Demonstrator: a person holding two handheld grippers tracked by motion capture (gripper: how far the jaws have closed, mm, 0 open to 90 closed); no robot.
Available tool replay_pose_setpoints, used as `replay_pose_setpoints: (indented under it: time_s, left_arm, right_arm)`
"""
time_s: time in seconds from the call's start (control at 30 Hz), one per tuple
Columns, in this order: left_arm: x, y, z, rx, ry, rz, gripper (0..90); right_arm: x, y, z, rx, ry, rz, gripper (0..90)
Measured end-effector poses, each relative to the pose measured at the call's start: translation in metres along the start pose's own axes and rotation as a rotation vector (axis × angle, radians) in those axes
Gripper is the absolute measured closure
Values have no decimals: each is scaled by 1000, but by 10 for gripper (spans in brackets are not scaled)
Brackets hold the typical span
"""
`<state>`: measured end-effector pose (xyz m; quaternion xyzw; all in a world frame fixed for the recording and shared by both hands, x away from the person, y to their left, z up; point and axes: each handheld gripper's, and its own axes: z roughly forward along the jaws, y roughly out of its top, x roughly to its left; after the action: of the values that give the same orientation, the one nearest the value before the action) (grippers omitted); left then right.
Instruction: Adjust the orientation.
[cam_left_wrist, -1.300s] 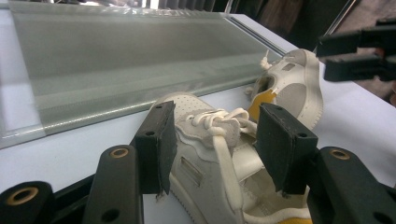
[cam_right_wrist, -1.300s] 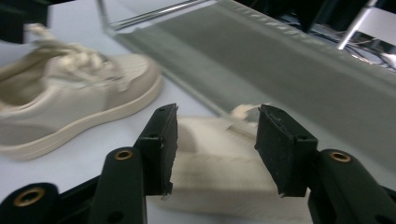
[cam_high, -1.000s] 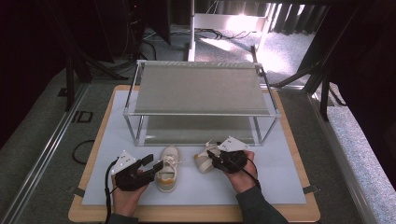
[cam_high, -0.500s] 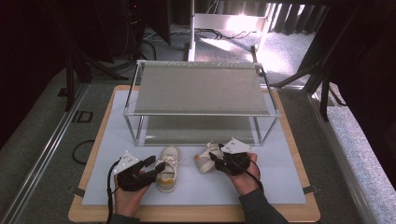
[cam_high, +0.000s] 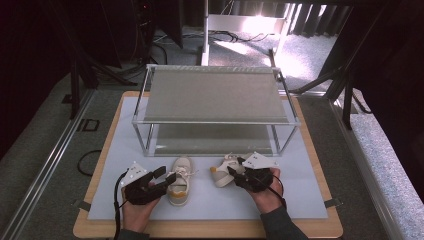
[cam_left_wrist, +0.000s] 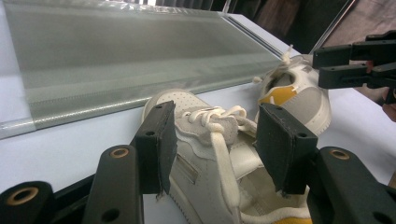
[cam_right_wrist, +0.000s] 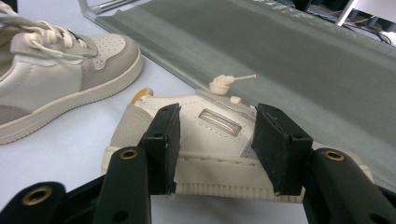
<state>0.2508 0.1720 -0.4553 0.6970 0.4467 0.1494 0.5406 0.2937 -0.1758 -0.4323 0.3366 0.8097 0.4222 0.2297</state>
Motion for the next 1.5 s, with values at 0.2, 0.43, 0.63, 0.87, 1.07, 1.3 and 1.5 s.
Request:
replay_pose_setpoints:
  time_s: [0.2, 0.43, 0.63, 0.87, 1.07, 1.3, 1.5]
  left_arm:
    - [-1, 0, 0, -1, -1, 0, 474]
    - [-1, 0, 1, 2, -1, 0, 474]
    - [-1, -1, 2, 6, -4, 1, 474]
    - [-2, -1, 2, 7, -5, 1, 474]
    - [-2, -2, 4, 13, -8, 2, 472]
    - [-2, -2, 3, 13, -6, 3, 472]
    - [-2, -2, 3, 13, -5, 3, 472]
  right_arm:
    - [-1, -8, -9, -11, 5, 20, 525]
    - [-4, -18, -20, -19, 7, 41, 581]
    - [-4, -29, -27, -15, 10, 63, 584]
    - [-4, -41, -33, 4, 18, 75, 578]
    - [-5, -50, -36, 20, 29, 84, 581]
    - [-4, -54, -38, 41, 32, 82, 571]
    - [-3, -55, -41, 41, 33, 86, 547]
